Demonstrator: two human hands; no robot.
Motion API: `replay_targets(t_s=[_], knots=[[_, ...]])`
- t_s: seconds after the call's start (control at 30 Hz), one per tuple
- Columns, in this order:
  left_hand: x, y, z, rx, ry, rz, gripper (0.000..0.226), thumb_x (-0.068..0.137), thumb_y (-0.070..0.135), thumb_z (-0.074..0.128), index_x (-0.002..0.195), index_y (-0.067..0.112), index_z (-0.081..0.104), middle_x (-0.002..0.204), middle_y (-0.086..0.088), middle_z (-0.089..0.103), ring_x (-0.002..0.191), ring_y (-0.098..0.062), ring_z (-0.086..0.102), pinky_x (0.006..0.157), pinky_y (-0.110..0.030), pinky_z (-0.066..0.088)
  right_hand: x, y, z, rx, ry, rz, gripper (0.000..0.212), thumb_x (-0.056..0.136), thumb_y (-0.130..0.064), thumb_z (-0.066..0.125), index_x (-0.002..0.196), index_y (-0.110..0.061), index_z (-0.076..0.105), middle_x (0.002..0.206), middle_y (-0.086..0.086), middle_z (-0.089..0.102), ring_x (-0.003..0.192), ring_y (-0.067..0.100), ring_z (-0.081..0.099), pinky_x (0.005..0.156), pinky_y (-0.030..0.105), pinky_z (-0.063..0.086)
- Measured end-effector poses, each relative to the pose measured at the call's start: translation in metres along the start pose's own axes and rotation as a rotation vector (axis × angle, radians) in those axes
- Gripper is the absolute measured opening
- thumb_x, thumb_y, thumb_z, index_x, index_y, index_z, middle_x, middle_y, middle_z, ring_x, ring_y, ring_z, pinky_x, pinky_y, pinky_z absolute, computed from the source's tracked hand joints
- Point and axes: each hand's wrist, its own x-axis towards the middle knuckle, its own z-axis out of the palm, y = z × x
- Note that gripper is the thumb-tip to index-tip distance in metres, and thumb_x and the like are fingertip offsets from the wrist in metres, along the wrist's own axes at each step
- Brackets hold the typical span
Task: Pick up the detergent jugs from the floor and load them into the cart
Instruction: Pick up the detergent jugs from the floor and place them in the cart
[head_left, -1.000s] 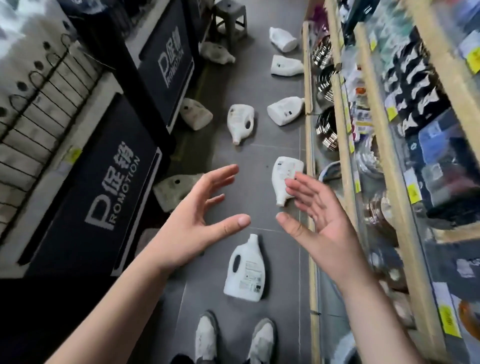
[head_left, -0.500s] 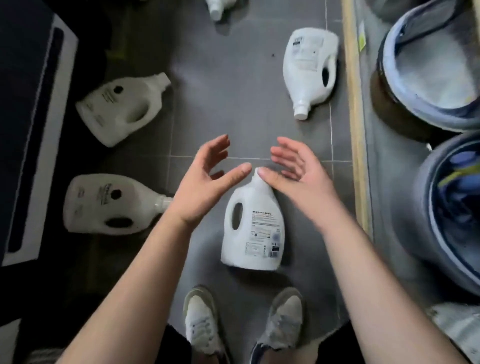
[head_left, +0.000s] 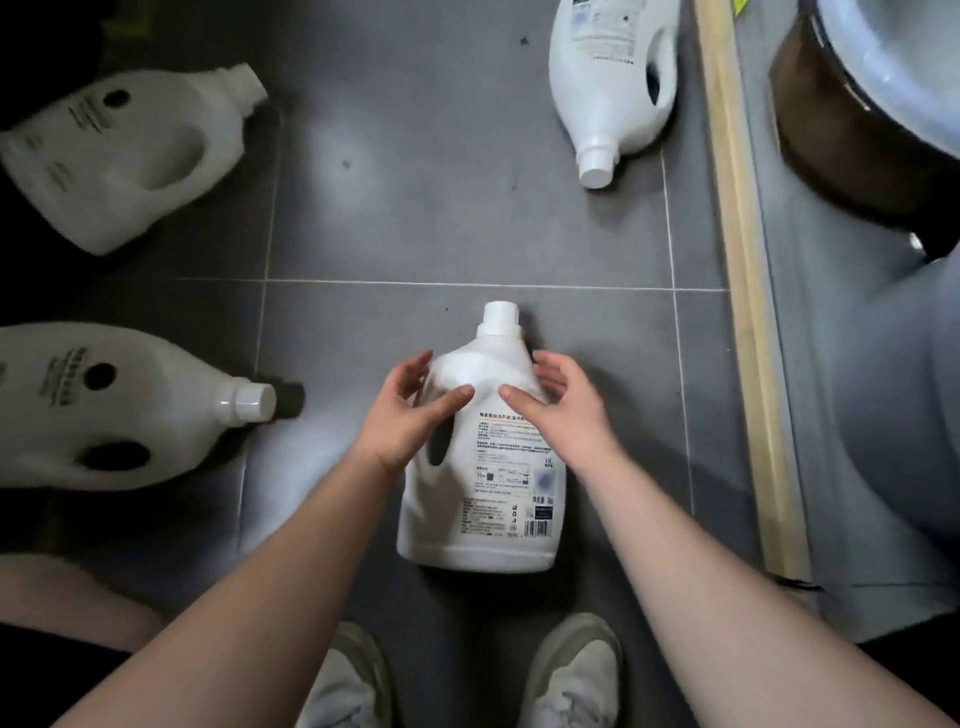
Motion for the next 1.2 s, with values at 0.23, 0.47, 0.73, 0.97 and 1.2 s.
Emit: replay_targets(t_s=[0.23, 0.47, 0.73, 0.97, 1.2], knots=[[0.017, -0.014, 0.002, 0.173, -0.014, -0.038, 0.088, 0.078, 0.03, 0.093, 0.152, 0.024, 0.045, 0.145, 0.004, 0.057, 0.126, -0.017, 0.061, 0.112, -0.037, 0.047, 0.005, 0.03, 0.001, -0.056, -0.06, 0.204, 0.074, 0.078, -0.04, 0.091, 0.141, -0.024, 0.055, 0.131, -0.002, 0.065, 0.117, 0.018, 0.064, 0.107, 0.037, 0.051], [0.023, -0.02, 0.002, 0.208, -0.002, -0.11, 0.099, 0.07, 0.042, 0.098, 0.152, 0.027, 0.044, 0.139, 0.003, 0.064, 0.121, -0.02, 0.067, 0.111, -0.045, 0.052, 0.002, 0.04, -0.001, 0.137, -0.107, 0.348, 0.081, 0.074, -0.048, 0.091, 0.139, -0.016, 0.055, 0.124, 0.002, 0.072, 0.104, 0.018, 0.072, 0.09, 0.031, 0.057], [0.022, -0.018, -0.005, 0.203, 0.038, -0.09, 0.095, 0.065, 0.039, 0.1, 0.145, 0.03, 0.05, 0.13, 0.002, 0.067, 0.113, -0.019, 0.07, 0.106, -0.045, 0.055, -0.004, 0.032, 0.004, 0.279, -0.066, 0.311, 0.064, 0.072, -0.034, 0.095, 0.122, -0.024, 0.056, 0.103, -0.006, 0.072, 0.088, 0.011, 0.073, 0.069, 0.023, 0.056], [0.02, 0.019, -0.007, 0.069, 0.062, 0.086, 0.092, 0.065, 0.025, 0.101, 0.144, 0.028, 0.054, 0.132, 0.003, 0.066, 0.117, -0.016, 0.069, 0.107, -0.043, 0.055, 0.007, 0.008, -0.003, 0.356, 0.0, 0.171, 0.068, 0.066, -0.028, 0.099, 0.123, -0.026, 0.062, 0.108, -0.007, 0.075, 0.096, 0.016, 0.076, 0.084, 0.033, 0.062], [0.02, 0.065, -0.013, 0.031, 0.12, 0.36, 0.097, 0.056, 0.021, 0.104, 0.14, 0.032, 0.056, 0.13, 0.007, 0.068, 0.122, -0.012, 0.067, 0.108, -0.041, 0.055, 0.027, -0.028, -0.018, 0.278, 0.041, -0.114, 0.08, 0.065, -0.027, 0.099, 0.133, -0.033, 0.058, 0.121, -0.015, 0.069, 0.11, 0.001, 0.068, 0.086, 0.013, 0.053]])
